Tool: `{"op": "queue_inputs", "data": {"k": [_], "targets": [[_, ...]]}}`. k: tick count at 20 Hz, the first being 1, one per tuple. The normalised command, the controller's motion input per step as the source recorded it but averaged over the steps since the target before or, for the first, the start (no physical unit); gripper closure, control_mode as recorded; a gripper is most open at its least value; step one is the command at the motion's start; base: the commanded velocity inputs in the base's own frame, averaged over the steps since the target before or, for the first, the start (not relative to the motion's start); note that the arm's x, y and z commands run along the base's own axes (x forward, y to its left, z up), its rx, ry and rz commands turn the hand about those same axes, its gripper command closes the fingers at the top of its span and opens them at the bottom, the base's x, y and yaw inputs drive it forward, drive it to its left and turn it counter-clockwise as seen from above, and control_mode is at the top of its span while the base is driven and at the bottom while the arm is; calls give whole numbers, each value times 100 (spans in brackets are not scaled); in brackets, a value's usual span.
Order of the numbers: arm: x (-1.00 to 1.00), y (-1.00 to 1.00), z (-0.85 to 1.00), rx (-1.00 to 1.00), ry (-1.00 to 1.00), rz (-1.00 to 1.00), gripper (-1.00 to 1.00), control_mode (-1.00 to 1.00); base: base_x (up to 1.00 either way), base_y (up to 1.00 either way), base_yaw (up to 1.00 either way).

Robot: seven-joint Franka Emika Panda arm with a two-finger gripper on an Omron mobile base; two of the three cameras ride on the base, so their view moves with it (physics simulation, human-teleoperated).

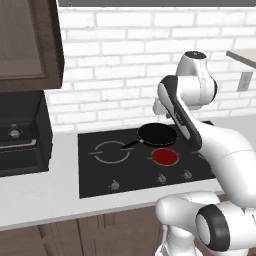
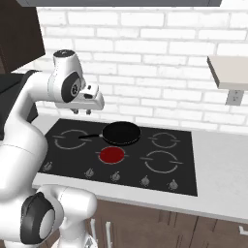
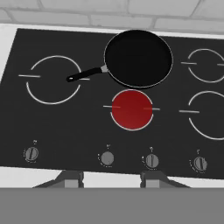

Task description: Turn off the front center burner of the stove.

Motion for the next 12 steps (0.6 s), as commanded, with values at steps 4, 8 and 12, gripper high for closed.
{"op": "queue_inputs", "data": {"k": [4,8,12], "targets": [[0,0,-3,0,0,0,-100,-100,0,0,0],[0,0,0,0,0,0,-100,-100,0,0,0],[0,0,0,0,0,0,-100,-100,0,0,0]]}}
